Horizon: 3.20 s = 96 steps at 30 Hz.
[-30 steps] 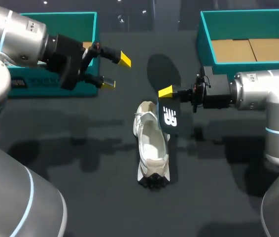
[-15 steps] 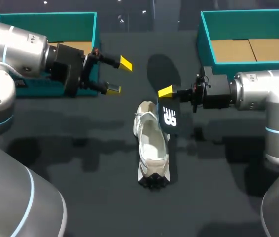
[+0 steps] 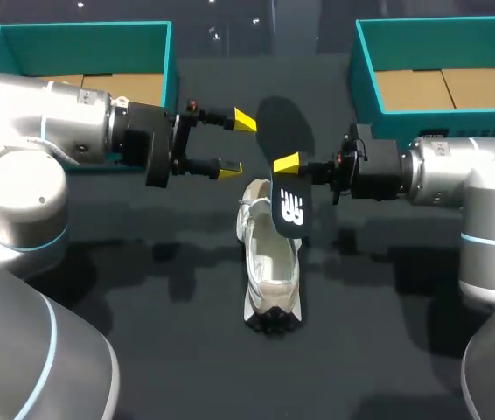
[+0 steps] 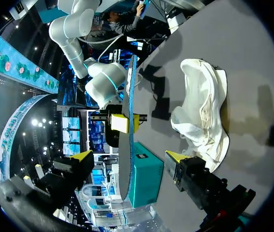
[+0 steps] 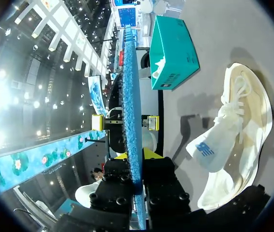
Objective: Take the shoe out of the shoebox, open the shoe tongue, remove and reinsert the insole, then place the shoe into the shoebox
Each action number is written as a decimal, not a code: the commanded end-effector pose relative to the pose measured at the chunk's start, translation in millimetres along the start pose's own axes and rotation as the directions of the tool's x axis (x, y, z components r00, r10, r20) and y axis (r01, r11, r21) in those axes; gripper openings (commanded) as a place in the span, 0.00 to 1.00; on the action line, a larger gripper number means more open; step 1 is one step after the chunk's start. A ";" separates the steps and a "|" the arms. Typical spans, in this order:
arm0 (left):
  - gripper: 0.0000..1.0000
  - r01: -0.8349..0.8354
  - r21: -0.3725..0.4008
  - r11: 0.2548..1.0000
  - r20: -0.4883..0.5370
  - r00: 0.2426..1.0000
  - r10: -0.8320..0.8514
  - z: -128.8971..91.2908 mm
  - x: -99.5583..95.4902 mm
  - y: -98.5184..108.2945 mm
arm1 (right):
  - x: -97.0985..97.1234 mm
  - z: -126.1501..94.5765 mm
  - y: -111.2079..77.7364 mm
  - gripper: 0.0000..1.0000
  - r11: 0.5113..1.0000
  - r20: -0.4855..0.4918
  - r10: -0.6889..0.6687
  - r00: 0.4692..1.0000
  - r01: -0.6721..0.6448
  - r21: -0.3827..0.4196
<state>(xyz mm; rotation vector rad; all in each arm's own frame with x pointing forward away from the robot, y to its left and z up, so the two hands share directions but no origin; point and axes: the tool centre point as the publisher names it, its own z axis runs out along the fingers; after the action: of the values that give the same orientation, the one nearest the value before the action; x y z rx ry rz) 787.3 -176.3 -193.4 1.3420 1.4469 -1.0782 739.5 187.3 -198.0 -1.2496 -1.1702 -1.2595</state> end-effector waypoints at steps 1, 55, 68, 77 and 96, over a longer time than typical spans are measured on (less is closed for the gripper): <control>0.87 0.000 -0.020 1.000 0.020 1.000 0.000 13.9 6.2 0.6 | -4.7 8.6 0.6 0.00 1.000 -0.008 0.000 1.000 0.000 -0.003; 0.22 0.071 -0.077 0.995 0.122 0.991 -0.061 56.8 14.4 0.8 | -11.8 24.0 -5.9 0.00 1.000 -0.058 0.002 0.998 0.000 0.030; 0.00 0.059 -0.061 0.996 0.114 0.992 -0.051 58.9 17.2 -0.7 | -13.8 19.7 -5.2 0.28 1.000 -0.069 0.009 0.998 -0.008 0.020; 0.00 0.053 -0.050 0.997 0.098 0.994 -0.048 36.9 15.5 -9.9 | -12.3 -5.3 -11.5 1.00 0.997 -0.057 -0.076 0.995 0.077 0.002; 0.00 0.155 -0.001 0.988 -0.036 0.987 -0.155 -23.8 6.6 -59.7 | -7.1 -79.1 -18.3 1.00 0.905 0.107 -0.410 0.906 0.389 0.174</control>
<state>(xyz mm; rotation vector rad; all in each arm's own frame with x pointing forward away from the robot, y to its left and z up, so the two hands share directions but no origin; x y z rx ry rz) 737.7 -175.0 -204.4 1.2109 1.5350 -1.1837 720.2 126.4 -212.4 -1.0267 -1.6460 -1.3805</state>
